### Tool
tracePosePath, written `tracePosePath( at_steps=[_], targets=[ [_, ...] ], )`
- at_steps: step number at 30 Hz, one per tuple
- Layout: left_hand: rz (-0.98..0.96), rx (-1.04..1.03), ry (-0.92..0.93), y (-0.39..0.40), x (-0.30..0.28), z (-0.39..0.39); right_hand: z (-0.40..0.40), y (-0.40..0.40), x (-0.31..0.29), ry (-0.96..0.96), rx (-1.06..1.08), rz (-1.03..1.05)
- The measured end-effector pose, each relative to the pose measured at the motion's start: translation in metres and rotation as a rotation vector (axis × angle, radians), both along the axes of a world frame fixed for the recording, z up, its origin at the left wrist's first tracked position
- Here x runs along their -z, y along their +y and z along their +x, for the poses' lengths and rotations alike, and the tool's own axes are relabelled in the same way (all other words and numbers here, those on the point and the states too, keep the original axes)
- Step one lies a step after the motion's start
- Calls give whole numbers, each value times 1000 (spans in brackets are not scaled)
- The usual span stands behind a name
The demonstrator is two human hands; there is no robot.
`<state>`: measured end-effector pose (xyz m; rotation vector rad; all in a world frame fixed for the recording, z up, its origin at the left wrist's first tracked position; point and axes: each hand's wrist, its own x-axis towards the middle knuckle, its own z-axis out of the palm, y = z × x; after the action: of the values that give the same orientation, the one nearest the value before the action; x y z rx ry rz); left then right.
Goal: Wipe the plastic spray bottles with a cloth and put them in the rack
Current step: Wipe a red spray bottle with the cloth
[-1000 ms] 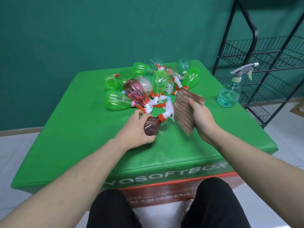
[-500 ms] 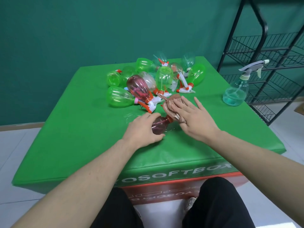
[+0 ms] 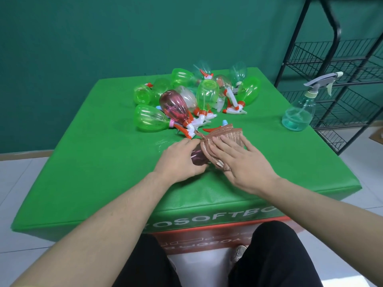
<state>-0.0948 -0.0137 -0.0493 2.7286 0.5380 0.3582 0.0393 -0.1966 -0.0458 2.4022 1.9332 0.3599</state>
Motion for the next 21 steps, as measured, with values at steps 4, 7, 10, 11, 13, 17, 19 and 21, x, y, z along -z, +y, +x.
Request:
tracePosePath(
  at_steps=[4, 7, 10, 11, 13, 17, 19, 21],
  targets=[
    [1, 10, 10, 0, 2, -1, 19, -6, -12, 23, 124, -45],
    [13, 21, 22, 0, 1, -1, 27, -1, -21, 49, 120, -75],
    [41, 49, 51, -1, 1, 0, 32, 14, -29, 71, 90, -126],
    [43, 49, 49, -1, 0, 0, 33, 21, -31, 71, 79, -136],
    [38, 43, 36, -1, 0, 0, 33, 36, -34, 81, 50, -158],
    [52, 37, 30, -1, 2, 0, 32, 62, -34, 109, 12, -209],
    [42, 31, 26, 0, 0, 1, 31, 68, -33, 122, 28, -213],
    [40, 33, 36, 0, -2, 2, 31, 66, -33, 113, 60, -206]
  ],
)
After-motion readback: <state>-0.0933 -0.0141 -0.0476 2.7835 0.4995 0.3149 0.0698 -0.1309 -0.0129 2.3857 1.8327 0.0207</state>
